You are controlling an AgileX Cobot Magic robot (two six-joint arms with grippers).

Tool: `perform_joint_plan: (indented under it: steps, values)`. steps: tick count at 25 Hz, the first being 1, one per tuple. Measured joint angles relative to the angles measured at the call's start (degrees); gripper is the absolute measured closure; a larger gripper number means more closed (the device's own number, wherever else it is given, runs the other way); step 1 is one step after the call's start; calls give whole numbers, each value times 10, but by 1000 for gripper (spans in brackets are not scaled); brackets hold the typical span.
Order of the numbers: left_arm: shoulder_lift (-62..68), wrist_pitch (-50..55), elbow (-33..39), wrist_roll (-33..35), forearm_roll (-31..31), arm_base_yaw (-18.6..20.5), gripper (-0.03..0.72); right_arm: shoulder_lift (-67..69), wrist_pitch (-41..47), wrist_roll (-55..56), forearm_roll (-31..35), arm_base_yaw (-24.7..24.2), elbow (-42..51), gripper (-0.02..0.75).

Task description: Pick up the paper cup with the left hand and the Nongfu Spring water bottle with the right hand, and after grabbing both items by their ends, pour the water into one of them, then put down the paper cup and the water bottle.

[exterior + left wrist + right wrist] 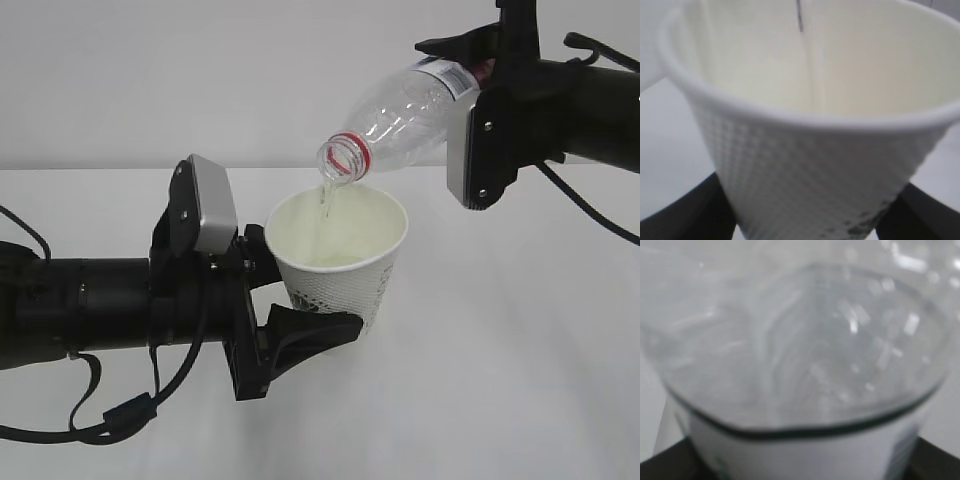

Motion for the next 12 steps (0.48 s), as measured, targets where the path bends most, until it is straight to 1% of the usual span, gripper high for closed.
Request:
perform_joint_plan:
  steps: [6, 12]
  values:
    - [0, 0, 0, 0, 2, 0, 139, 0, 0, 0, 0, 0, 0, 262]
    - [0, 1, 0, 0, 19, 0, 139, 0, -1, 0, 0, 0, 0, 262]
